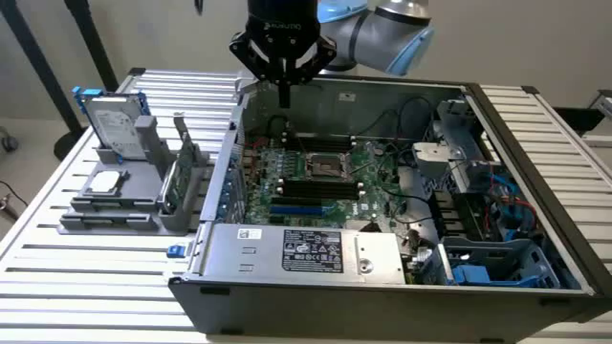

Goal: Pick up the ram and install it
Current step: 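Reach for the ram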

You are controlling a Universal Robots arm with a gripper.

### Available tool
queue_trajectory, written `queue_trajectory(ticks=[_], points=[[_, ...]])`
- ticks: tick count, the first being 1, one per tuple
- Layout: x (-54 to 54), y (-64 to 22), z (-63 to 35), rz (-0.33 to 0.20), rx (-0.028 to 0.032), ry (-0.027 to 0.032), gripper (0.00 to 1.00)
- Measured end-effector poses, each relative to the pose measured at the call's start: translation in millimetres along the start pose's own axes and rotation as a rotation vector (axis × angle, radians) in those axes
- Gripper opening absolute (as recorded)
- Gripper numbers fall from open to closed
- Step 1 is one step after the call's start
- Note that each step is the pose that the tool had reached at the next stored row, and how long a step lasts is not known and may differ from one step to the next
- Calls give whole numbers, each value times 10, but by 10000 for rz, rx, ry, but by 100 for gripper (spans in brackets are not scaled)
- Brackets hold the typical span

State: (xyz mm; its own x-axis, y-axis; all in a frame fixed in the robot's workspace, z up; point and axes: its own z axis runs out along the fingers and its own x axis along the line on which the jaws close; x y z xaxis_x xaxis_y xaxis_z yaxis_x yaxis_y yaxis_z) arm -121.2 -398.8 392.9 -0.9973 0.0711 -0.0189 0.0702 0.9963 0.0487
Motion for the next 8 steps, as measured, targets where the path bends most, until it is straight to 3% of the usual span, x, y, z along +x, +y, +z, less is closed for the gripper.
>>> queue_trajectory(ticks=[8], points=[[0, 0, 1, 1, -2, -1, 11]])
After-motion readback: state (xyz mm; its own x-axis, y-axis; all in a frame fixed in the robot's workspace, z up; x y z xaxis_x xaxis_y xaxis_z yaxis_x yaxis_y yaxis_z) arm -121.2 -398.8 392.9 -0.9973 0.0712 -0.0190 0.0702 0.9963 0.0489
